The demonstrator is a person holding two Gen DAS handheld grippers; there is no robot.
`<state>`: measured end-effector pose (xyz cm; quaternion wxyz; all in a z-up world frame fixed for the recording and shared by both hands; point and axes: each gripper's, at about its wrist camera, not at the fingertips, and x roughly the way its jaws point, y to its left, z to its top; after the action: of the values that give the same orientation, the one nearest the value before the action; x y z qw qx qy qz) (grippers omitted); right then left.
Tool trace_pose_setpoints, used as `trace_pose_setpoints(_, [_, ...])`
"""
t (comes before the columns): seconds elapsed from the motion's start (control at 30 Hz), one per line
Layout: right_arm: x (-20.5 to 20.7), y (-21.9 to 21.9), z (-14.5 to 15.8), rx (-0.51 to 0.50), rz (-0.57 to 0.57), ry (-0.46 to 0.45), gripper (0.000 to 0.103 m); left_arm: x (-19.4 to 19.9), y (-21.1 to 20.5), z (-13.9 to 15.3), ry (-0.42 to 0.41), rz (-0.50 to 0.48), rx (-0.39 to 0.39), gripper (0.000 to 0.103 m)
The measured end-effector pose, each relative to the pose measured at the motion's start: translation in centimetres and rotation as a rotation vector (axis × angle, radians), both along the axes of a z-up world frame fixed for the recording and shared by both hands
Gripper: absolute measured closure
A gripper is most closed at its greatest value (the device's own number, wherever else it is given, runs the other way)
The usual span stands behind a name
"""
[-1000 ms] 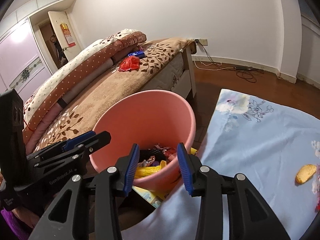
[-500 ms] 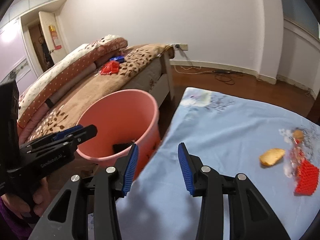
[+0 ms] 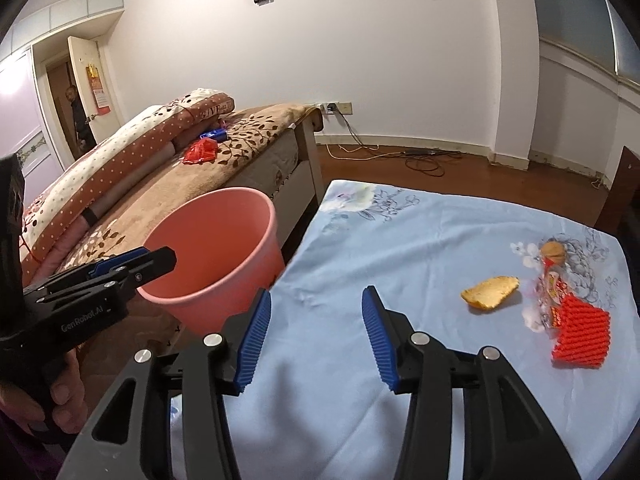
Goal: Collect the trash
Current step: 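Move both tools back over the sheet toward the bread slice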
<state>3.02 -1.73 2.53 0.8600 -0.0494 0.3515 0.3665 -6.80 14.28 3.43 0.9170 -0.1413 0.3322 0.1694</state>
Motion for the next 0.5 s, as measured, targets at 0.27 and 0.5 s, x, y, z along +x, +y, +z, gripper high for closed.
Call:
trace_pose_setpoints(0.27, [0.1, -2.3, -0.7, -0.014, -0.029, -0.002, 0.053, 1.0, -2.8, -0.6, 0.026, -0.053, 0.019, 0.061])
trace_pose_setpoints(0.5, [1.7, -5.6, -1.3, 0.006, -0.102, 0.016, 0.052, 2.6, -4.4, -1.0, 0.041, -0.099, 0.013, 0.060])
